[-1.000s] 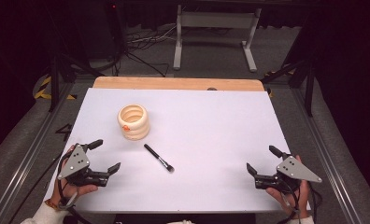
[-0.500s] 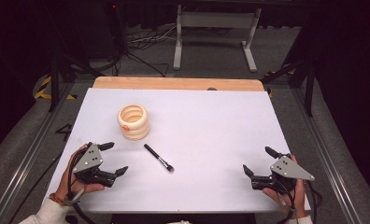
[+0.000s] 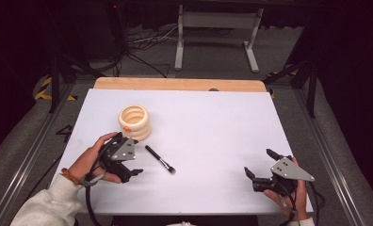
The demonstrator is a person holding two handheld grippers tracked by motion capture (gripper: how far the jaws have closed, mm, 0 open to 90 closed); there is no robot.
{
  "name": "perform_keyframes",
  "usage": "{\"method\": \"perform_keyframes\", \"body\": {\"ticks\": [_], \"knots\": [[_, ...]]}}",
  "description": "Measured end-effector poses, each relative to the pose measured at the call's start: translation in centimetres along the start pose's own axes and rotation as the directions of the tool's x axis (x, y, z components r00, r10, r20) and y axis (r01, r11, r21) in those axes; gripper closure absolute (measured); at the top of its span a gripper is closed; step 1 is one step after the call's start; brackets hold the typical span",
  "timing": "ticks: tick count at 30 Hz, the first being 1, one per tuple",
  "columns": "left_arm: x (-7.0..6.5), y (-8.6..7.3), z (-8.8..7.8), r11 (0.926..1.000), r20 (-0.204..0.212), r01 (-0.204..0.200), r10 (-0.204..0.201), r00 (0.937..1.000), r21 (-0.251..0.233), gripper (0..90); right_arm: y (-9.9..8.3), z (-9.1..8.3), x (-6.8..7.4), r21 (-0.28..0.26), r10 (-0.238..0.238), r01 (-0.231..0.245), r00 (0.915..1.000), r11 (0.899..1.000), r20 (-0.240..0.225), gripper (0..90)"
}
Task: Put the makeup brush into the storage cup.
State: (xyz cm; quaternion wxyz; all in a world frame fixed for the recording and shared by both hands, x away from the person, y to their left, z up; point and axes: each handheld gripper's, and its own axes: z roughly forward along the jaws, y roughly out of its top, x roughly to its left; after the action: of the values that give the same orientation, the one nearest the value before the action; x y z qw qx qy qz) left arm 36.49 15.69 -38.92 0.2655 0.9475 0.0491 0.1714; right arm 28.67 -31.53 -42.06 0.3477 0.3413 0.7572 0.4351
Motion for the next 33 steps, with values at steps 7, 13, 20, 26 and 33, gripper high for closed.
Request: {"method": "perform_keyframes", "body": {"ticks": [7,13,20,26,33], "knots": [[1.4,3.2,2.3,0.9955,0.115,-0.088,0.083,0.9899,0.036,9.3,-0.2,0.2,0.0,0.018,0.001,-0.001,0.9999,1.000,-0.013,5.8],[2.0,4.9,4.6,0.9841,0.158,-0.154,0.138,0.9777,0.089,8.6,-0.2,0.3,0.0,0.022,0.000,0.001,0.9998,1.000,-0.020,5.9],[2.3,6.1,7.8,0.9432,0.268,-0.258,0.198,0.9428,0.209,20.1,-0.3,0.4,0.0,0.034,-0.002,0.003,0.9997,0.999,-0.023,7.0],[2.2,7.2,9.0,0.9145,0.315,-0.311,0.224,0.9221,0.259,30.6,-0.4,0.4,-0.1,0.035,0.001,0.000,0.9997,0.999,-0.024,7.0],[2.1,7.4,9.8,0.8969,0.388,-0.342,0.220,0.8950,0.280,52.1,-0.4,0.4,-0.1,0.033,-0.004,0.004,0.9996,0.999,-0.027,6.9]]}}
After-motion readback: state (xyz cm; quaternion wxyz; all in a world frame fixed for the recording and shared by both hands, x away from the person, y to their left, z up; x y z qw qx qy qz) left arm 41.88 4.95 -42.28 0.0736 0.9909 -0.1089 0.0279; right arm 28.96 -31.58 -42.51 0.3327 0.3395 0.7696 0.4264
